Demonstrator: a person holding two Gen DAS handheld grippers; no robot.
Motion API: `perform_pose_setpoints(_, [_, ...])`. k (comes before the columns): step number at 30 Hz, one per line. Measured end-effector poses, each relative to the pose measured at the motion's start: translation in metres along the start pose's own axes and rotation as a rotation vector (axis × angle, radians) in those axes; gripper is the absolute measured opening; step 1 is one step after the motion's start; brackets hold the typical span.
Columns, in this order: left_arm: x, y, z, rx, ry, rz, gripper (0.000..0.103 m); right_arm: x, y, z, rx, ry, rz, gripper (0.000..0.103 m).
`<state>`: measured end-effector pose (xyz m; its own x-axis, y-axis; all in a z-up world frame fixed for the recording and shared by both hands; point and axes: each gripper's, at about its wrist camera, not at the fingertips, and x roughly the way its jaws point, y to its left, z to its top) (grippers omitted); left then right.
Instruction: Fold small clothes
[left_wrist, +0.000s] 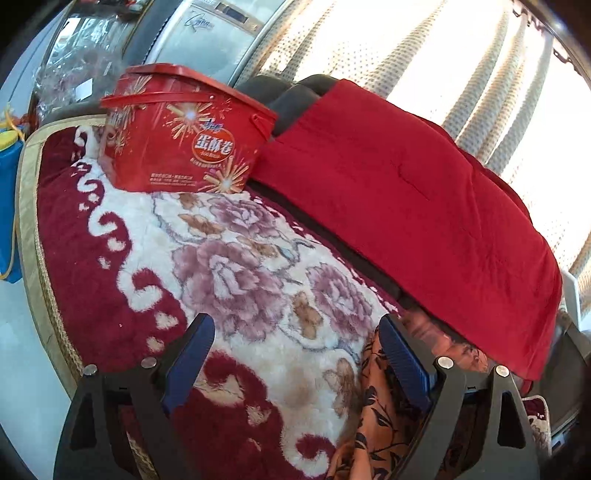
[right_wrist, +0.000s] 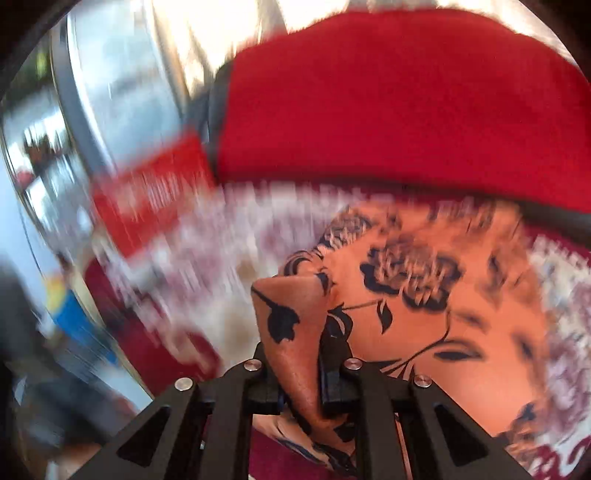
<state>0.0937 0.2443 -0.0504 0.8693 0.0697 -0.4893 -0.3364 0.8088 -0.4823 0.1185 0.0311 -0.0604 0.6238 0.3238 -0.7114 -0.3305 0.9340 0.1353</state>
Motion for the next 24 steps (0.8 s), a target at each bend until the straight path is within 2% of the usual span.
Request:
perform_pose_setpoints(1, [0.001, 0.003, 0.001, -0.005, 0.014, -0.003, 0.091, 0.028, 0.000, -0.015, -0.012, 0.099, -0.029, 0.017])
perform_pose_setpoints(2, [0.000, 0.005, 0.001, -0.011, 0.021, -0.006, 0.091, 0.043, 0.000, -0.031, -0.029, 0.130, -0.041, 0.017])
perform_pose_setpoints(4, [-0.002, 0.009, 0.002, -0.012, 0.017, -0.002, 0.091, 0.032, 0.004, -0.038, -0.057, 0.066, -0.033, 0.017])
perform_pose_setpoints(5, [-0.002, 0.010, 0.002, -0.013, 0.021, -0.008, 0.091, 0.027, 0.002, -0.037, -0.048, 0.064, -0.007, 0.020])
perform_pose_setpoints(8, [0.004, 0.006, 0.001, -0.017, 0.085, -0.085, 0.091, 0.023, -0.003, -0.037, -0.050, 0.081, 0.010, 0.022])
perform_pose_setpoints(10, [0.010, -0.002, -0.003, -0.020, 0.155, -0.178, 0.091, 0.014, -0.004, -0.045, -0.045, 0.069, 0.015, 0.023])
perform_pose_setpoints(13, [0.014, -0.019, -0.012, 0.028, 0.238, -0.285, 0.091, -0.016, -0.011, -0.063, 0.002, 0.020, 0.063, 0.034])
perform_pose_setpoints(14, [0.015, -0.024, -0.016, 0.044, 0.270, -0.318, 0.091, -0.025, -0.014, -0.070, 0.015, 0.005, 0.072, 0.049])
perform_pose_setpoints(15, [0.016, -0.029, -0.020, 0.059, 0.297, -0.345, 0.091, -0.033, -0.016, -0.073, 0.026, -0.012, 0.079, 0.070])
perform_pose_setpoints(16, [0.016, -0.033, -0.024, 0.074, 0.319, -0.364, 0.091, -0.041, -0.019, -0.077, 0.040, -0.033, 0.089, 0.074])
perform_pose_setpoints(18, [0.017, -0.041, -0.031, 0.100, 0.357, -0.381, 0.090, -0.064, -0.030, -0.088, 0.073, -0.068, 0.082, 0.075])
perform_pose_setpoints(20, [0.021, -0.047, -0.042, 0.133, 0.409, -0.370, 0.075, -0.084, -0.048, -0.096, 0.128, -0.102, 0.077, 0.075])
perform_pose_setpoints(22, [0.038, -0.056, -0.060, 0.206, 0.520, -0.298, 0.023, -0.094, -0.063, -0.100, 0.175, -0.119, 0.079, 0.075])
perform_pose_setpoints(23, [0.049, -0.057, -0.070, 0.226, 0.582, -0.240, 0.020, -0.101, -0.074, -0.104, 0.203, -0.131, 0.072, 0.075])
perform_pose_setpoints(24, [0.054, -0.053, -0.076, 0.203, 0.603, -0.214, 0.020, -0.104, -0.081, -0.106, 0.220, -0.138, 0.071, 0.075])
